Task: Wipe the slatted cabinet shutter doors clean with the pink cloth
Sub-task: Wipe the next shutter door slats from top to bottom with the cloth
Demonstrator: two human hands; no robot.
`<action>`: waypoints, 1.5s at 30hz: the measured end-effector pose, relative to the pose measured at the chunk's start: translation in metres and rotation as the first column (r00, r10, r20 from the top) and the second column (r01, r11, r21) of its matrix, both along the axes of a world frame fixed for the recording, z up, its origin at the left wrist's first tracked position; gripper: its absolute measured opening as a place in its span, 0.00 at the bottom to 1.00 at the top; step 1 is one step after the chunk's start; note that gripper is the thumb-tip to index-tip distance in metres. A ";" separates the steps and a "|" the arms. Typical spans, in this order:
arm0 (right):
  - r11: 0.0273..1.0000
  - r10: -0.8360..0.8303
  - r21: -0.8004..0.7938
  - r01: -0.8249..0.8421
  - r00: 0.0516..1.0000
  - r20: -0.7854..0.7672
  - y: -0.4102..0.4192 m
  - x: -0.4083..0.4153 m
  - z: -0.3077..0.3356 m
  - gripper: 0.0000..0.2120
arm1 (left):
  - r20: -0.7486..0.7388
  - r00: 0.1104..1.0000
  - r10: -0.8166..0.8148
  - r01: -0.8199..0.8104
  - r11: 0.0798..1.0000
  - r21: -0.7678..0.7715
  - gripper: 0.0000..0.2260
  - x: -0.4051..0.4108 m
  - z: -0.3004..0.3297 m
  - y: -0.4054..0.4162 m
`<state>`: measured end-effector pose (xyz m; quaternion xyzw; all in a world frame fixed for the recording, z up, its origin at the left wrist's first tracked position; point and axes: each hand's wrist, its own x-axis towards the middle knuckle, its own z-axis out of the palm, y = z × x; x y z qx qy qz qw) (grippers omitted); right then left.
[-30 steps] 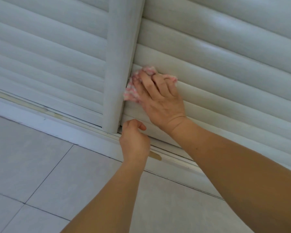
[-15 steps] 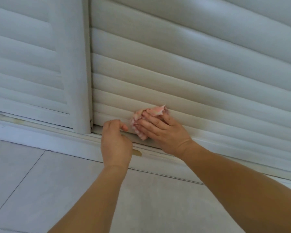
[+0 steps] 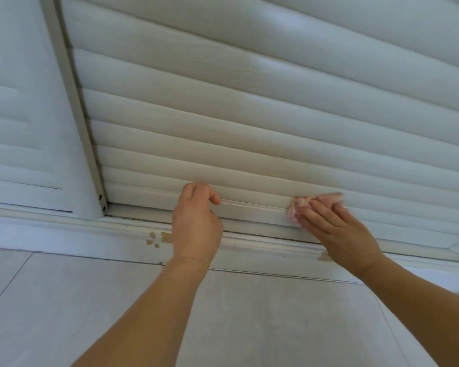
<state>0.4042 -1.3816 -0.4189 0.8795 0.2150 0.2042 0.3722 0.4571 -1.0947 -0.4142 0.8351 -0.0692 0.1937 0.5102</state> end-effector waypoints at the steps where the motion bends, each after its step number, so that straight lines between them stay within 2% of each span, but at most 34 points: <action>1: 0.994 -0.086 0.070 0.085 0.996 0.003 -0.001 -0.007 0.001 0.27 | -0.005 1.000 -0.006 0.006 1.000 0.002 0.16 -0.001 0.002 -0.002; 3: 0.926 -0.119 0.361 0.107 0.993 0.012 0.002 -0.020 0.000 0.27 | -0.010 1.000 -0.009 0.009 1.000 0.006 0.16 -0.001 0.004 -0.005; 4: 0.824 -0.131 0.559 0.095 0.991 0.023 0.007 -0.023 0.000 0.24 | -0.012 1.000 -0.009 0.009 1.000 0.007 0.16 -0.001 0.004 -0.006; 5: 0.669 -0.176 0.736 0.104 0.984 0.021 0.019 -0.022 0.003 0.17 | -0.016 1.000 -0.009 0.009 1.000 0.006 0.16 0.000 0.005 -0.008; 6: 0.409 -0.227 0.907 0.102 0.974 -0.007 0.032 -0.020 0.007 0.13 | -0.020 1.000 -0.009 0.009 1.000 0.001 0.16 0.000 0.006 -0.010; 7: 0.184 -0.301 0.982 0.048 0.954 0.010 0.047 -0.014 0.013 0.13 | -0.019 1.000 -0.009 0.009 1.000 -0.003 0.16 0.001 0.006 -0.011; 10: -0.147 -0.521 0.974 -0.170 0.851 0.070 0.081 0.008 0.020 0.14 | -0.023 1.000 -0.011 0.011 1.000 -0.010 0.15 -0.001 0.008 -0.018; 12: -0.298 -0.597 0.927 -0.229 0.802 0.006 0.105 0.023 0.024 0.12 | -0.032 0.999 -0.031 0.030 0.999 -0.023 0.15 -0.003 0.008 -0.019; 14: -0.389 -0.611 0.888 -0.245 0.790 -0.049 0.126 0.036 0.026 0.08 | -0.038 0.997 -0.066 0.065 0.997 -0.031 0.15 -0.003 0.007 -0.018; 17: -0.449 -0.552 0.871 -0.200 0.828 -0.095 0.158 0.047 0.031 0.04 | -0.010 0.997 -0.076 0.076 0.997 -0.029 0.16 -0.001 0.004 -0.015; 22: -0.521 -0.284 0.854 0.006 0.942 -0.180 0.186 0.056 0.035 0.06 | -0.004 0.998 -0.060 0.060 0.997 -0.043 0.16 0.001 0.004 -0.015; 24: -0.543 -0.215 0.839 0.030 0.961 -0.174 0.184 0.049 0.040 0.06 | -0.012 0.999 -0.047 0.047 0.998 -0.044 0.16 -0.001 0.006 -0.016; 25: -0.551 -0.262 0.834 -0.028 0.955 -0.140 0.176 0.043 0.041 0.08 | -0.008 0.999 -0.039 0.038 0.998 -0.040 0.16 -0.002 0.008 -0.017; 27: -0.553 -0.459 0.800 -0.233 0.886 -0.059 0.155 0.031 0.045 0.11 | -0.003 1.000 -0.017 0.017 0.999 -0.041 0.16 -0.003 0.009 -0.018; 30: -0.617 -0.646 0.626 -0.478 0.761 -0.055 0.119 0.025 0.053 0.12 | -0.021 1.000 -0.008 0.007 0.999 -0.045 0.15 -0.003 0.010 -0.020; 35: -0.609 -0.696 0.628 -0.485 0.706 -0.131 0.129 0.051 0.057 0.02 | -0.041 0.999 -0.022 0.020 0.998 -0.060 0.15 -0.001 0.008 -0.020; 38: -0.638 -0.606 0.656 -0.404 0.789 -0.103 0.162 0.058 0.056 0.04 | -0.029 0.998 -0.048 0.047 0.997 -0.057 0.16 -0.001 0.008 -0.018; 42: -0.668 -0.344 0.715 -0.209 0.938 -0.048 0.212 0.066 0.055 0.12 | -0.029 0.999 -0.038 0.036 0.998 -0.053 0.17 0.003 0.013 -0.012; 45: -0.642 -0.118 0.766 0.030 0.984 -0.137 0.224 0.070 0.056 0.05 | -0.040 0.999 0.035 -0.038 0.997 -0.069 0.14 0.006 0.016 -0.002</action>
